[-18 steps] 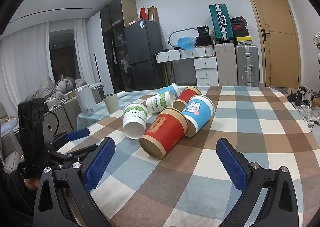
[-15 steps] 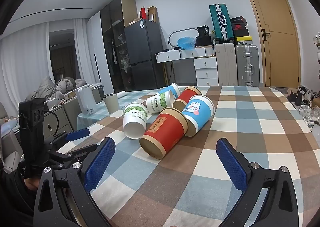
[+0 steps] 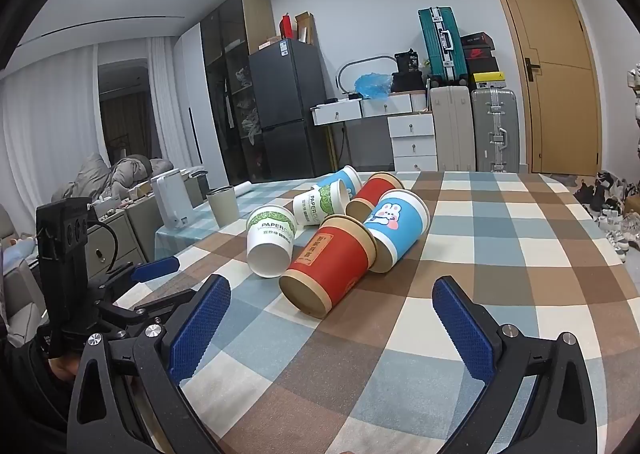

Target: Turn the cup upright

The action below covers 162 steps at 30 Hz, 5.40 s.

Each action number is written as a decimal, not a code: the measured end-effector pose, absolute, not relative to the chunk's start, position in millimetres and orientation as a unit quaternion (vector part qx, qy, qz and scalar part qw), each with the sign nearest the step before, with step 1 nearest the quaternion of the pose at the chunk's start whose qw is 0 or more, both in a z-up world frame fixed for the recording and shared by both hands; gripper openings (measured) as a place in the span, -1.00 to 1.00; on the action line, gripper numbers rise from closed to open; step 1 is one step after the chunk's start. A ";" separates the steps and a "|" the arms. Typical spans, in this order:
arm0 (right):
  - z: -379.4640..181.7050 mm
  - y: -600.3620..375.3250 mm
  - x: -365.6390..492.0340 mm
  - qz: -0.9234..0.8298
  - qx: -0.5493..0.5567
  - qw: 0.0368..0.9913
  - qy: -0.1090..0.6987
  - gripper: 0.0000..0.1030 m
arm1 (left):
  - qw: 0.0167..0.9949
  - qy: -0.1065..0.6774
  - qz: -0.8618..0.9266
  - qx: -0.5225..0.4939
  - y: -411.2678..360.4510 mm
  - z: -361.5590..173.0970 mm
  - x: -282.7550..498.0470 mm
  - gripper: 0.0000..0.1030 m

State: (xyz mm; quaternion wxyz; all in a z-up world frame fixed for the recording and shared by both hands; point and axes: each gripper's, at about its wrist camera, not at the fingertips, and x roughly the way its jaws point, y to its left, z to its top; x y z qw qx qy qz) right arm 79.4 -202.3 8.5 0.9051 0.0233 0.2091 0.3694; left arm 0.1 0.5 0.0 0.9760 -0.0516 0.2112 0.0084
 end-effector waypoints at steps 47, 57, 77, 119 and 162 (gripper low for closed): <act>8.5 -202.0 79.5 0.370 0.024 0.905 0.210 1.00 | 0.977 0.210 0.009 -0.048 0.0 0.1 -0.1 0.98; 8.7 -202.2 79.3 0.369 0.024 0.905 0.210 1.00 | 0.977 0.210 0.010 -0.048 0.0 0.0 0.0 0.98; 11.4 -205.9 82.3 0.358 0.028 0.907 0.221 1.00 | 0.975 0.214 0.005 -0.063 -0.9 2.4 6.3 0.98; 18.2 -227.0 95.5 0.313 0.035 0.914 0.257 1.00 | 0.932 0.358 -0.012 -0.049 -56.5 -2.7 130.2 0.71; 12.7 -216.9 94.9 0.327 0.026 0.907 0.264 1.00 | 0.934 0.349 -0.013 -0.082 -47.4 -2.8 99.2 -0.01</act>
